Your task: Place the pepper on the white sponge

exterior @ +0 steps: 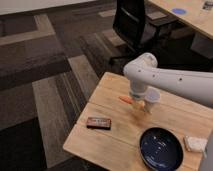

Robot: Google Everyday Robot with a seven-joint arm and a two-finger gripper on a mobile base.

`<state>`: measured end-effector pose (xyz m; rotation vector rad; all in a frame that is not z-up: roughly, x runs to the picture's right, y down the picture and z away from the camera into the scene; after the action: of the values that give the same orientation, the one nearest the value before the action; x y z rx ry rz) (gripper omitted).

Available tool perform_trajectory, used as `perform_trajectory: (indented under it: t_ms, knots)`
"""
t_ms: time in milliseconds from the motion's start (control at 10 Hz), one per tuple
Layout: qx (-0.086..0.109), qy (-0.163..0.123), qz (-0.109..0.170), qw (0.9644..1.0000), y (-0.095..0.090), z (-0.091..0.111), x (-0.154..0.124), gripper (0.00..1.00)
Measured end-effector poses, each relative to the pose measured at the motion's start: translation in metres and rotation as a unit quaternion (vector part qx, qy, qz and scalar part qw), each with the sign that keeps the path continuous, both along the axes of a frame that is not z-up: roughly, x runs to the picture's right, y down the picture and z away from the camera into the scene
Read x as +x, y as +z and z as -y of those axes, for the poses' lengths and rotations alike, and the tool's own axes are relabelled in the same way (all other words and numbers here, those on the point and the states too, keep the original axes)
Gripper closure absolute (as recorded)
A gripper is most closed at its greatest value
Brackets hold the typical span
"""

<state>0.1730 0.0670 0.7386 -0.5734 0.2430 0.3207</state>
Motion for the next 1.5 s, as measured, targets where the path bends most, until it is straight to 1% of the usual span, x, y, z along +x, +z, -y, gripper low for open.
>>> perform_trajectory:
  t_ms: [300,400,500,600,700,800,900,1000,1100,1200,1300,1400,1500]
  knots:
    - [0.000,0.000,0.001,1.0000,0.000,0.000,-0.001,1.00]
    - [0.002,0.005,-0.001,1.0000,-0.002,0.000,0.001,1.00]
    - [0.010,0.022,-0.013,0.9996,-0.013,0.000,0.016,1.00]
    - [0.022,0.046,-0.017,0.9985,-0.025,0.000,0.026,1.00]
    - [0.028,0.064,-0.019,0.9974,-0.034,-0.005,0.035,1.00]
    - [0.028,0.087,-0.024,0.9955,-0.046,-0.017,0.051,1.00]
    - [0.026,0.098,-0.029,0.9944,-0.053,-0.024,0.060,1.00]
    - [0.028,0.111,-0.040,0.9927,-0.066,-0.031,0.078,1.00]
    - [0.032,0.122,-0.056,0.9904,-0.082,-0.035,0.101,1.00]
    - [0.030,0.131,-0.073,0.9882,-0.094,-0.042,0.124,1.00]
    - [0.026,0.138,-0.089,0.9860,-0.103,-0.053,0.152,1.00]
    - [0.024,0.147,-0.101,0.9837,-0.105,-0.063,0.173,1.00]
    - [0.028,0.147,-0.095,0.9842,-0.102,-0.059,0.168,1.00]
